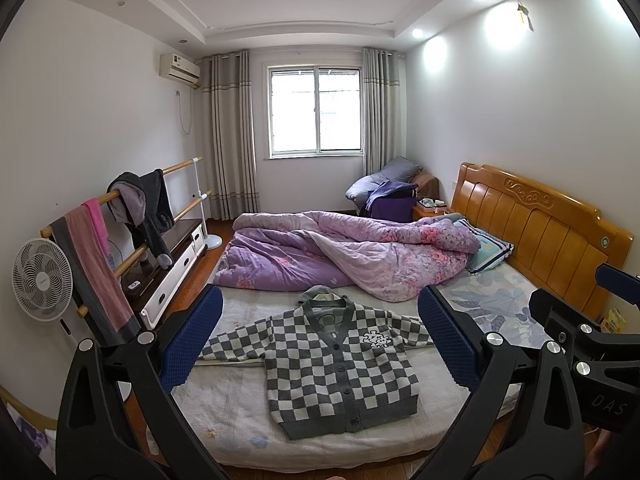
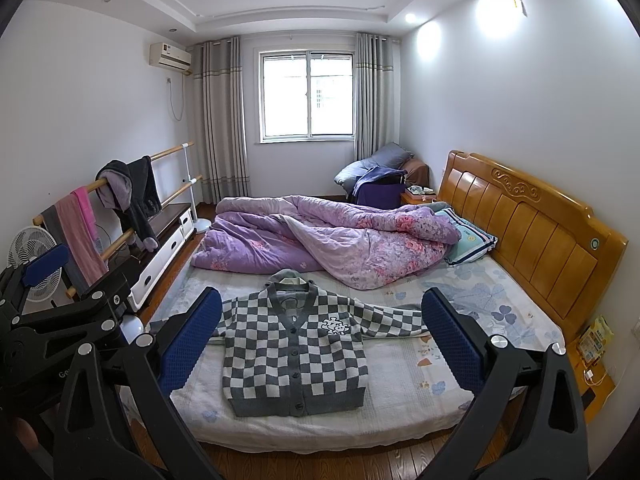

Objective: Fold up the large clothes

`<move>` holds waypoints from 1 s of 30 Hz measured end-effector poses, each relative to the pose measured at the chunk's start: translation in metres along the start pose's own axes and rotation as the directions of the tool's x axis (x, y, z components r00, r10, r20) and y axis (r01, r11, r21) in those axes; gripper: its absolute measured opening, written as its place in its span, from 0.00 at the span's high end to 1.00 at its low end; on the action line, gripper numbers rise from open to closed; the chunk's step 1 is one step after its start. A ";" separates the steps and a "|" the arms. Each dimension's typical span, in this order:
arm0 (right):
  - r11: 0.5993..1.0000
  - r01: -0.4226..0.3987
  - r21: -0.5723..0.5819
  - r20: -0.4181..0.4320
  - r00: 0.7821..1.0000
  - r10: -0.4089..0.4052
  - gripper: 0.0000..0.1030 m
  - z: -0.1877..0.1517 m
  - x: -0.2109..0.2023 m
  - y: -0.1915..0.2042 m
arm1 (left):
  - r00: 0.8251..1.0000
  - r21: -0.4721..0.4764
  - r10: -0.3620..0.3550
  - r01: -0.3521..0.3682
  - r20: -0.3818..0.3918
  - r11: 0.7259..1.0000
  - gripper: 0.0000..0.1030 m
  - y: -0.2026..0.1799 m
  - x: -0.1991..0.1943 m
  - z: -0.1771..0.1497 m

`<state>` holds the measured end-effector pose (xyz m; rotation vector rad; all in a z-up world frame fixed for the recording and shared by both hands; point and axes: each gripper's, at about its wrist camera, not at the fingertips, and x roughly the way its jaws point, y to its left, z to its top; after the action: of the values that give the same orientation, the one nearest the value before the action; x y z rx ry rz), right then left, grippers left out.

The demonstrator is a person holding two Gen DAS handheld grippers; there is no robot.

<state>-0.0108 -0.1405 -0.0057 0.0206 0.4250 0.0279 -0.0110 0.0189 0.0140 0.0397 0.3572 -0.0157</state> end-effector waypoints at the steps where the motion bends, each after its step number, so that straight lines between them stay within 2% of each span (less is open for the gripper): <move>1: 1.000 0.000 0.000 0.000 1.000 0.000 0.06 0.000 0.000 0.000 | 1.000 0.000 0.000 0.000 0.000 1.000 0.05 0.000 0.000 0.000; 30: 1.000 -0.009 -0.003 -0.009 1.000 0.009 0.06 -0.006 0.009 0.005 | 1.000 -0.003 0.007 -0.007 -0.006 1.000 0.05 0.011 0.004 -0.005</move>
<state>-0.0055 -0.1352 -0.0145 0.0189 0.4343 0.0376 -0.0088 0.0305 0.0082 0.0375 0.3626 -0.0084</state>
